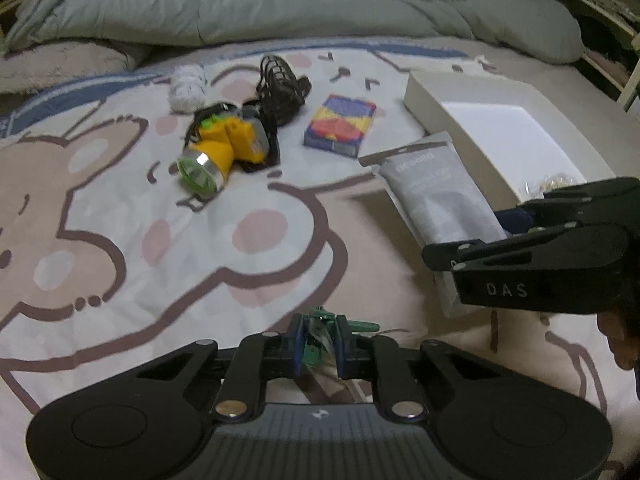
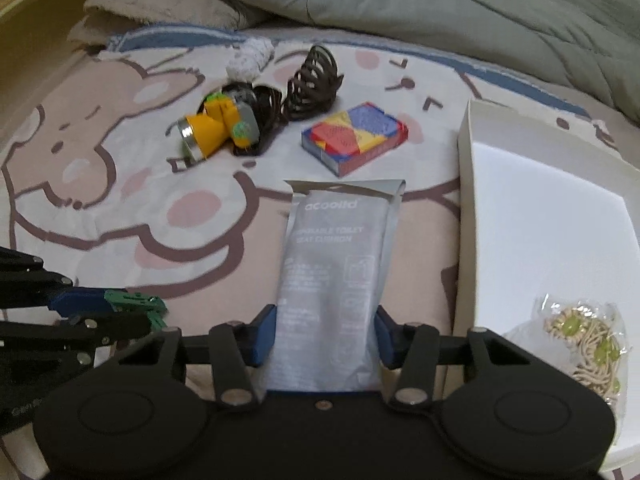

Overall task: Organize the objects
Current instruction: 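Lift the grey pouch with the right gripper while the left holds the clothespin, then carry the grey pouch over the white tray with the right gripper while the left carries the clothespin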

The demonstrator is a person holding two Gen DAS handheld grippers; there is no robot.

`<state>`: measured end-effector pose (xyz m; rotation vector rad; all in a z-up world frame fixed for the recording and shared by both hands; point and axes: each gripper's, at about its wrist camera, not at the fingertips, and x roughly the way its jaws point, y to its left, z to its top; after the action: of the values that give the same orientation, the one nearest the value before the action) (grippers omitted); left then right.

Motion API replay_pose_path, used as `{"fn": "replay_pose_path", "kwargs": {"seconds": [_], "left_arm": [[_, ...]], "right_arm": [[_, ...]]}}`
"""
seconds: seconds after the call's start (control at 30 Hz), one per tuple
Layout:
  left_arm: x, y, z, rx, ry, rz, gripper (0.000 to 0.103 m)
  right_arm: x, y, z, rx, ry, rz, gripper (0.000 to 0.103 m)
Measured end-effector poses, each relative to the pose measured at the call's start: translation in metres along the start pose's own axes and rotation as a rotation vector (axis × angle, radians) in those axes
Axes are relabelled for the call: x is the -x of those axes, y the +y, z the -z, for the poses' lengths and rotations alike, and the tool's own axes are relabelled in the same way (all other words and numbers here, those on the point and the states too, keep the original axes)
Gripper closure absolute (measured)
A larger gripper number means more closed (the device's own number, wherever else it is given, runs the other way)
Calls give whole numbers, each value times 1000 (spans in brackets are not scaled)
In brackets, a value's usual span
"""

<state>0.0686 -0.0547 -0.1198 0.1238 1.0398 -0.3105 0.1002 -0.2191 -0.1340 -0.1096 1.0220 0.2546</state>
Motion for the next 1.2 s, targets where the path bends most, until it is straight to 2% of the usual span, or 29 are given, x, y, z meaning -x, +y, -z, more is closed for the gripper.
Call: {"fn": "replay_pose_path", "kwargs": {"seconds": [0.27, 0.5, 0.87, 1.2], "left_arm": [[23, 5, -10, 44, -91, -41, 87], [42, 9, -17, 44, -175, -125, 87], [65, 12, -18, 61, -266, -206, 87], [83, 10, -15, 77, -314, -239, 87]], "right_arm": [[29, -1, -5, -6, -89, 2, 52], [54, 1, -8, -4, -160, 1, 52], [85, 9, -7, 7, -281, -12, 51], [106, 14, -4, 3, -349, -7, 51]]}}
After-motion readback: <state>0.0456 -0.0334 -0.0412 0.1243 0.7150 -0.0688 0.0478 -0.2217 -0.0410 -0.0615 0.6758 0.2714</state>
